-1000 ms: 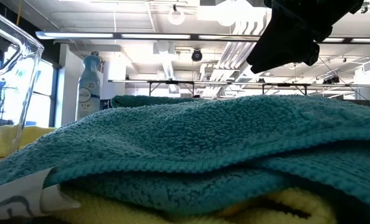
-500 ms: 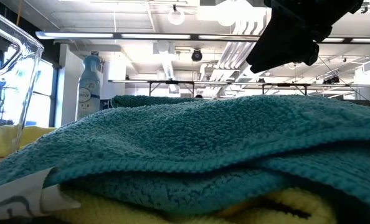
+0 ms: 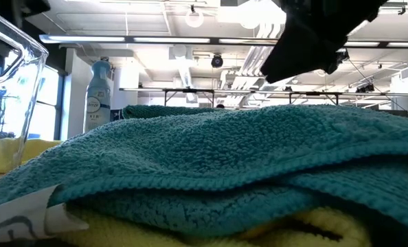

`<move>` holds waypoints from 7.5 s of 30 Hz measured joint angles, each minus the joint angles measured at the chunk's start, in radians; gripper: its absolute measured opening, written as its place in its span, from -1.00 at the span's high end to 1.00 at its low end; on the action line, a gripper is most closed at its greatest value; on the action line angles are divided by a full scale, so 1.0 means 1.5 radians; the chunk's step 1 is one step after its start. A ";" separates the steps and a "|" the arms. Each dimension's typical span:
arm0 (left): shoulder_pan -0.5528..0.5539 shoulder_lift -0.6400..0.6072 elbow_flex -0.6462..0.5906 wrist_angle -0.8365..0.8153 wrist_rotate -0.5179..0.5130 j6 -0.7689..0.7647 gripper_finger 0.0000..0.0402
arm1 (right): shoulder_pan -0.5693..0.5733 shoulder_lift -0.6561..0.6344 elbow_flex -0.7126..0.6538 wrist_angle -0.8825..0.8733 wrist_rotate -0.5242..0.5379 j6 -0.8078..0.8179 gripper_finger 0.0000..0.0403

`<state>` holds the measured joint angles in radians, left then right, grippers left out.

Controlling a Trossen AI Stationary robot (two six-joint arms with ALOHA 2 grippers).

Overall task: Sort microfiber towel by color & place in baskets
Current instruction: Put the blue microfiber towel into the top transparent bin, then put the yellow microfiber towel into the bottom transparent bin

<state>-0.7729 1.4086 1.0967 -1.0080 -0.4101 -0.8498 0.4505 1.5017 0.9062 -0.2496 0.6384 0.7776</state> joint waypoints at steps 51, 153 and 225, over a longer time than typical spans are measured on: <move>0.232 -0.449 -0.484 0.556 -0.029 0.411 0.63 | -0.202 0.345 0.369 -0.183 -0.299 -0.261 0.38; 0.232 -0.448 -0.483 0.530 -0.033 0.400 0.63 | -0.527 0.491 0.795 -0.371 -0.459 -0.439 0.55; 0.332 -0.192 -0.482 0.347 0.087 0.276 0.19 | -0.080 -0.184 -0.214 0.137 -0.061 -0.036 0.57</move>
<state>-0.2752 1.1211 0.3740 -0.4870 -0.2790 -0.4355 0.3302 1.2255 0.5846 -0.0443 0.5472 0.7237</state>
